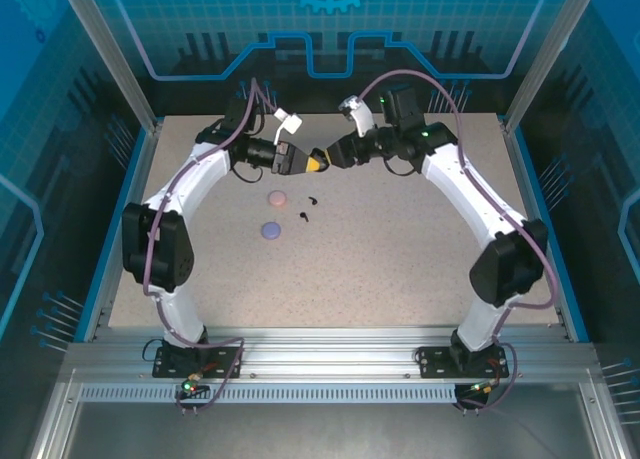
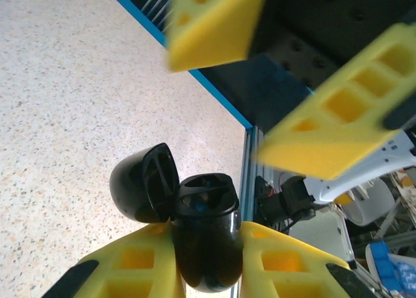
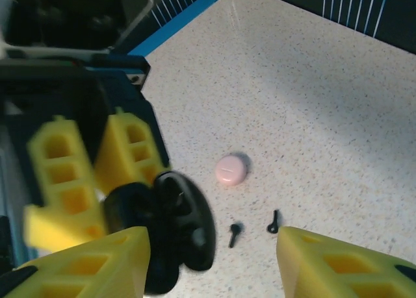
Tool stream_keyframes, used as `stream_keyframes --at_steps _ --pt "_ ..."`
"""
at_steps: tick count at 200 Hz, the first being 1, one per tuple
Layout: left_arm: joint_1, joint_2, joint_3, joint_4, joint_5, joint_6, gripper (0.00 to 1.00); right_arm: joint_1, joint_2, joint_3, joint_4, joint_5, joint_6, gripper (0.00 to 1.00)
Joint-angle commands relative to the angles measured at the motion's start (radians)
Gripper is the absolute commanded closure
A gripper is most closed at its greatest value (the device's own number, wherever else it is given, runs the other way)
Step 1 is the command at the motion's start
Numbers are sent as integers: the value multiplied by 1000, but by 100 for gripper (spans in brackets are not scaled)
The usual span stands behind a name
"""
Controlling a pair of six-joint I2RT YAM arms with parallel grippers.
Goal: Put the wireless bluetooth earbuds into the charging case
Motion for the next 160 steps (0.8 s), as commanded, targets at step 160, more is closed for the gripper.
stream_keyframes --at_steps 160 --pt "58 -715 -693 790 -593 -404 100 247 -2 -319 108 472 344 37"
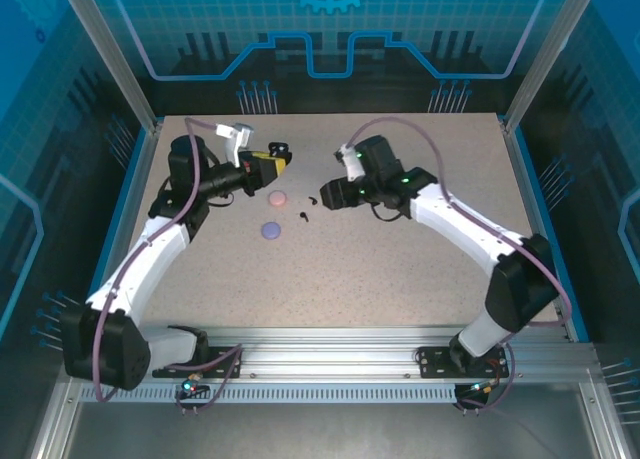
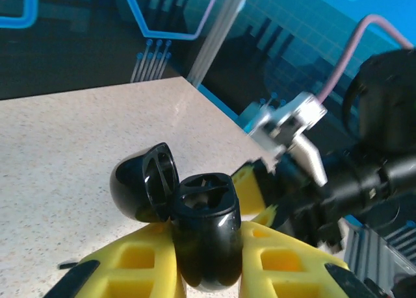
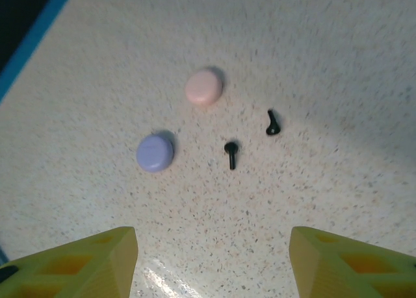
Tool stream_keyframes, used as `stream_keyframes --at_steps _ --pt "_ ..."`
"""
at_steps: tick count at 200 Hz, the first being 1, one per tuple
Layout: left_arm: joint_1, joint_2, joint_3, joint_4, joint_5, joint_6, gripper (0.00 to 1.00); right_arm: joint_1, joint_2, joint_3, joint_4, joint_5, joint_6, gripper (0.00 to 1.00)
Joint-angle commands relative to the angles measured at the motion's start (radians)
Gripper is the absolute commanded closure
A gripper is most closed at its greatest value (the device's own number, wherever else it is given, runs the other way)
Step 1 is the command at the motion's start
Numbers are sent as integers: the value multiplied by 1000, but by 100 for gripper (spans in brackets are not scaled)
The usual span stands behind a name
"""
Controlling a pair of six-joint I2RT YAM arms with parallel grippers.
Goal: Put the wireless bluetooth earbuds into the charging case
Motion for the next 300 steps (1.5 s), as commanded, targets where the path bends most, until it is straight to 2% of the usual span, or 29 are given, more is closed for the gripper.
stream_keyframes --at_steps 1,31,85,122,180,300 --pt "5 -98 -72 144 -140 -58 100 61 103 56 -16 114 48 37" --pt "6 -192 -147 214 -247 -91 100 109 250 157 -58 158 69 38" --pt "6 -243 -142 216 -265 -104 100 162 511 418 -215 226 29 41" --pt "6 -250 -136 208 -271 -99 100 184 638 570 -312 285 29 45" --pt "6 -250 -136 204 -264 -97 100 185 700 662 -350 335 35 51" --pt "6 -261 -131 194 -252 -98 100 170 815 753 -385 324 40 54"
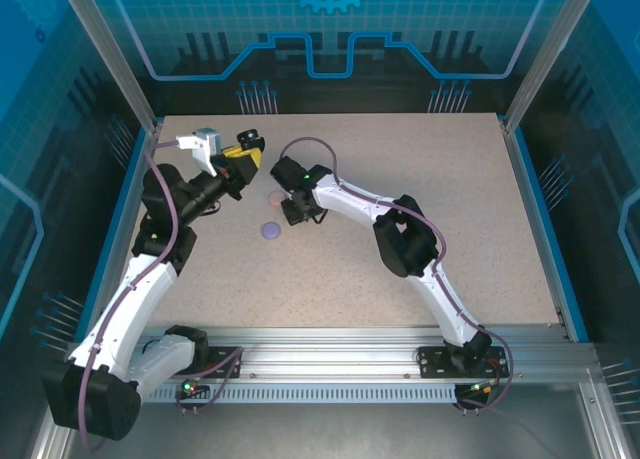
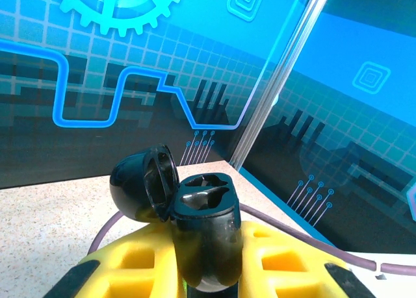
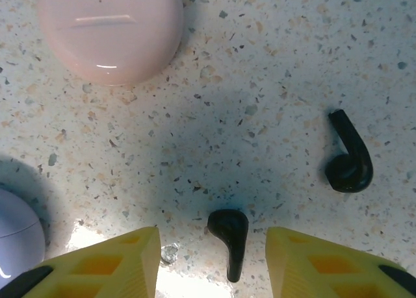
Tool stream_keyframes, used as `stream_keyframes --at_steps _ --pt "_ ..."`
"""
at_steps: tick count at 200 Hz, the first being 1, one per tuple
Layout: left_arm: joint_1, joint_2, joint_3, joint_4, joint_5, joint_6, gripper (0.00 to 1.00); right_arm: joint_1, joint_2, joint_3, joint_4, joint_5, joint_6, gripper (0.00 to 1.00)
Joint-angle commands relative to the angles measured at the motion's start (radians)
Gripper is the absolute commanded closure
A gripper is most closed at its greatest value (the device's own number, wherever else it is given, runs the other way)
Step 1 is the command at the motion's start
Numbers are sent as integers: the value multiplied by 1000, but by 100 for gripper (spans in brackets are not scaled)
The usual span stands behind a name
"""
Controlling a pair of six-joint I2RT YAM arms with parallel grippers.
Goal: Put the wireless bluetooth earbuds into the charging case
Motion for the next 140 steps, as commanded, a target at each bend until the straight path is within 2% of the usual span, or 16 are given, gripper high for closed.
stream_keyframes --at_steps 1,140 --pt "6 -22 5 18 2 -5 100 -7 27 32 -31 2 6 54" --pt "7 -32 0 20 5 -10 100 -13 85 60 -38 0 22 62"
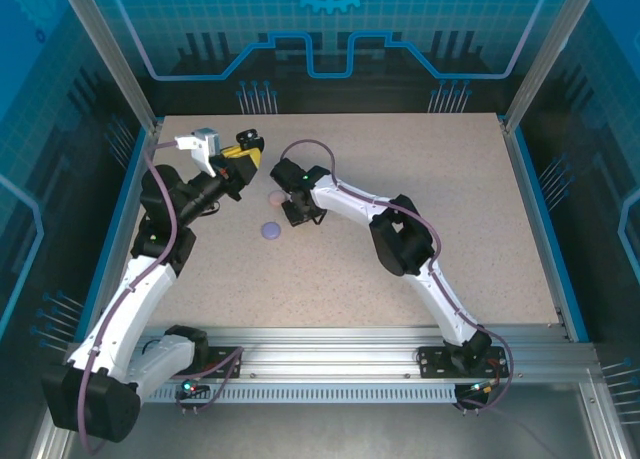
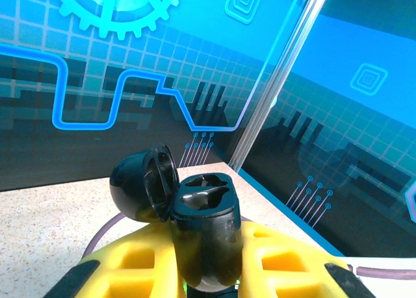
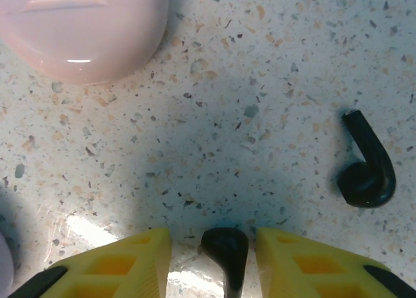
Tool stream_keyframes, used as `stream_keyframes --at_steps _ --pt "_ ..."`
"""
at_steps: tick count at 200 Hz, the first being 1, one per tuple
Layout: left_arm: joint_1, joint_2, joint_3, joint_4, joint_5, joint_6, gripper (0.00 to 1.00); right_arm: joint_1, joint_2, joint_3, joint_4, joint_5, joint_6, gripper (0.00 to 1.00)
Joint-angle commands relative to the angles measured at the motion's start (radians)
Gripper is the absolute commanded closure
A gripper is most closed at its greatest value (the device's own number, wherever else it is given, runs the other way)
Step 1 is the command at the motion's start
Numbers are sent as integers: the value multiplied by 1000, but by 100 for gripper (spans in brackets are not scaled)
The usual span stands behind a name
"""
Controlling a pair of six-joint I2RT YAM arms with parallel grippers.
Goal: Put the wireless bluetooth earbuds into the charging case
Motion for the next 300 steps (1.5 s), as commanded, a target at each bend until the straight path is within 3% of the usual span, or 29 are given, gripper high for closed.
stream_keyframes --at_steps 1,88,127,188,249,300 --pt "6 -23 0 23 5 -10 100 -6 41 27 -19 4 17 62" --pt "6 -26 -3 24 11 -15 100 -6 33 12 -11 1 28 73" --pt "6 -25 0 24 11 -14 100 -6 -11 -18 5 2 21 80" --pt "5 -12 -5 40 26 -5 100 -10 -162 -70 44 12 1 84" --pt "6 2 -73 190 41 24 100 -37 -389 -114 93 13 -13 84" --pt "2 71 -183 508 68 51 100 -73 -589 -130 125 9 -29 84"
